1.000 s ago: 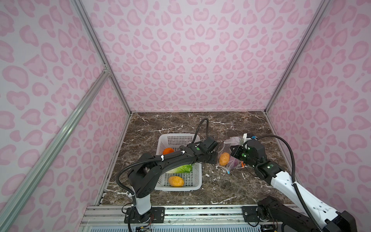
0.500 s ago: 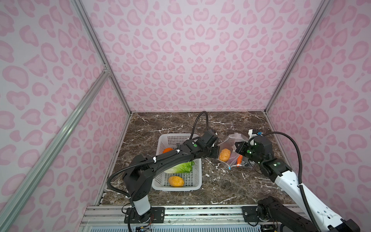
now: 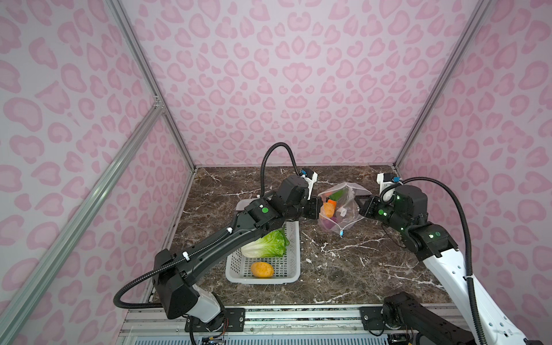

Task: Place the food in the zip-top bag and seal the zipper

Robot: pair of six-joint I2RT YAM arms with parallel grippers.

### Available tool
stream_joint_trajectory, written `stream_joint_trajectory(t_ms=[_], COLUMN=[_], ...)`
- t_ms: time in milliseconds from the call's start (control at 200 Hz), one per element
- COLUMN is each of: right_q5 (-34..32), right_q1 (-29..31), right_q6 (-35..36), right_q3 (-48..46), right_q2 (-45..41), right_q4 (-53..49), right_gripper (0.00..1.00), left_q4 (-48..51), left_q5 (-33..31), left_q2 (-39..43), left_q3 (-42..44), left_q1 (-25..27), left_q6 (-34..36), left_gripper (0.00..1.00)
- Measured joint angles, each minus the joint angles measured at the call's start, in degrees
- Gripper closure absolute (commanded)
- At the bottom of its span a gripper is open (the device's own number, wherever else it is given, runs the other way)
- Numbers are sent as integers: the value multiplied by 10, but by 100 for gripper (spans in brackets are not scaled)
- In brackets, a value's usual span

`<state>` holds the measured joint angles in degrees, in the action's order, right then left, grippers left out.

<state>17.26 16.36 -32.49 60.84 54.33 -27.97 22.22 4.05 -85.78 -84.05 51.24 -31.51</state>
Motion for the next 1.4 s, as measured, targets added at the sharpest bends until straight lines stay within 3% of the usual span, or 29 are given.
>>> stream_joint_trajectory(t_ms=[230,485,795,855,965,1035,1110,1400], right_q5=[25,5,-11,-6,6,10,14,19], right_q1=[-1,-1,-2,-2,-2,-2,-1,-1], right_q6=[0,8,-7,-15,-32,-41,-42,-41], right_q3=[35,50,-64,-90,-123,-130,-132,-135], right_q2=[-21,-56,-39,-34,-24,-19,-13,9], right_q4=[-29,-34,-1,16,45,58,75,106], right_gripper=[100,100,100,100,100,100,100,100], left_q4=[2,-2,-9,-9,-4,-1,11,82], left_q5=[0,41,47,47,46,43,33,-35], left_q2=[-21,-64,-100,-105,-106,-97,-71,47], left_q3=[-5,-5,29,33,38,47,59,91], left_q1=[0,0,-4,-7,-12,-16,-21,-52], left_q6=[0,-11,-26,-30,-30,-32,-32,-8], left_gripper=[97,97,95,86,48,35,0,2])
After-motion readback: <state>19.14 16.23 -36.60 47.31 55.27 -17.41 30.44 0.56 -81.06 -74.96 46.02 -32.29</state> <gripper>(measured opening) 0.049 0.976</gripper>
